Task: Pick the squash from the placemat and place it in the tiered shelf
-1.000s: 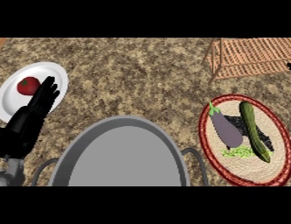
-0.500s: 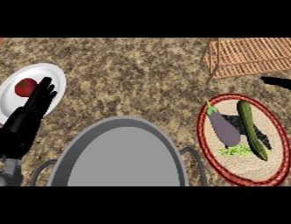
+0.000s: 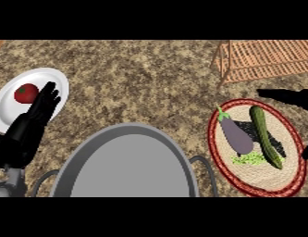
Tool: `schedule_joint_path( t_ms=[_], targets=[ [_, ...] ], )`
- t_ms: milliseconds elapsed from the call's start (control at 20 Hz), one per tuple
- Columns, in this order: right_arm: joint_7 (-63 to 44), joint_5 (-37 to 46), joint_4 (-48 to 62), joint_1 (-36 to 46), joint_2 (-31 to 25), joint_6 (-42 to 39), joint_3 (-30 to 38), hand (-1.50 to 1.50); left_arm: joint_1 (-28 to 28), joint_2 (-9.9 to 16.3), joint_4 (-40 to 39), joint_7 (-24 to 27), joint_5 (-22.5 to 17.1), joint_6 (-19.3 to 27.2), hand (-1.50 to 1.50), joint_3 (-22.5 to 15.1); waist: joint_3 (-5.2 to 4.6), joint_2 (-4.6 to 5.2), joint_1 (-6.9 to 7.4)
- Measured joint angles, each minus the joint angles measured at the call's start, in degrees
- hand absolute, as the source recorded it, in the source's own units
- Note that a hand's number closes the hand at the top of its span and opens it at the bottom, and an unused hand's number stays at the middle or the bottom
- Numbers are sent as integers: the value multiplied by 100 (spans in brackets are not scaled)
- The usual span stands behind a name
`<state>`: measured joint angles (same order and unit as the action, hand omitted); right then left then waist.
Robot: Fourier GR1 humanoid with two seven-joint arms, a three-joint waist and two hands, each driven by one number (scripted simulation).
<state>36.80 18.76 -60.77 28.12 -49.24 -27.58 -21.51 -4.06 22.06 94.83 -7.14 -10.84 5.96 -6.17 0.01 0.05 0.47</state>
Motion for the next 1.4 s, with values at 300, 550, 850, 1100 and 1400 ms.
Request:
schedule_joint_path(
  t_ms=[300, 550, 850, 1100, 1400],
  targets=[
    [-303, 500, -321, -166, 26, -169, -182, -150, 10, -65, 46, -79, 62, -110, 0, 124, -2, -7, -27],
    [-401, 952, -441, -284, 125, -203, -156, -150, 26, -163, 98, -152, 138, -233, 0, 211, -1, -7, -28],
    [-528, 1659, -426, -328, 293, 35, -28, -150, 128, -316, 160, -116, 278, -308, 0, 274, -2, -6, -23],
    [-650, 2158, -310, -269, 451, -57, 91, -150, 57, -350, 141, -183, 321, -443, 0, 421, -1, -5, -24],
    [-450, 2683, 102, -171, 685, -138, 248, -150, -4, -451, 170, -283, 467, -537, 0, 526, -1, -2, -15]
  ],
)
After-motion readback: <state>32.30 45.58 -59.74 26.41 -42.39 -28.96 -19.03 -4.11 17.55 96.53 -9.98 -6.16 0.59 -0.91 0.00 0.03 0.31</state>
